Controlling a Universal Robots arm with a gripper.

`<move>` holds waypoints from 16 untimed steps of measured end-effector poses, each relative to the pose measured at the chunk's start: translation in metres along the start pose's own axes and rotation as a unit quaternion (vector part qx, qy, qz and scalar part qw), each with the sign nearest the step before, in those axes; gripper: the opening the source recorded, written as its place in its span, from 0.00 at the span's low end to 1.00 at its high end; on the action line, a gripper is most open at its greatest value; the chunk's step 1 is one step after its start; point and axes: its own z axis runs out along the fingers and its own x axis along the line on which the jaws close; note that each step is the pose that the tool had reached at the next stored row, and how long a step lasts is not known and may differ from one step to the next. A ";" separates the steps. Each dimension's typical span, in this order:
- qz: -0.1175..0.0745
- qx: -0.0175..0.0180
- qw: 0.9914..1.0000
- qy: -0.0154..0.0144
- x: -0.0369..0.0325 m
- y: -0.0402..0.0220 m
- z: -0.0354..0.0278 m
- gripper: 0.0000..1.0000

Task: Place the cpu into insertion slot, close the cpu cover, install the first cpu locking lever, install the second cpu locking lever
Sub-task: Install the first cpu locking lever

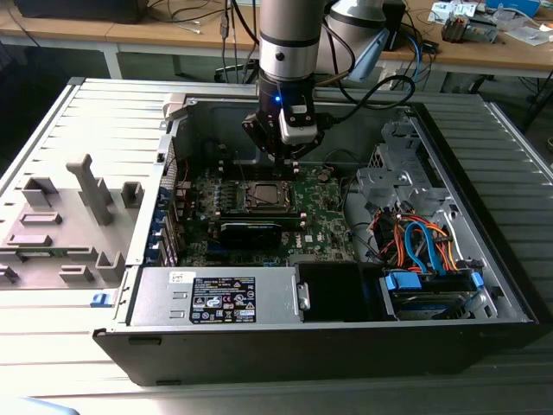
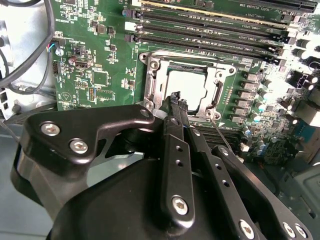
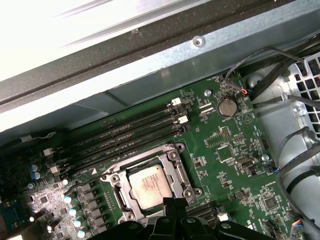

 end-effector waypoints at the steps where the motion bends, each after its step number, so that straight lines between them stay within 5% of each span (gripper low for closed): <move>1: 0.000 0.000 1.000 0.000 0.0000 0.0000 0.0000 0.11; 8: -0.002 0.000 1.000 0.000 -0.0004 0.0002 0.0000 0.11; 11: -0.050 -0.002 0.999 -0.001 -0.0005 0.0002 0.0000 0.11; 16: -0.054 -0.002 0.999 -0.001 -0.0005 0.0002 0.0000 0.11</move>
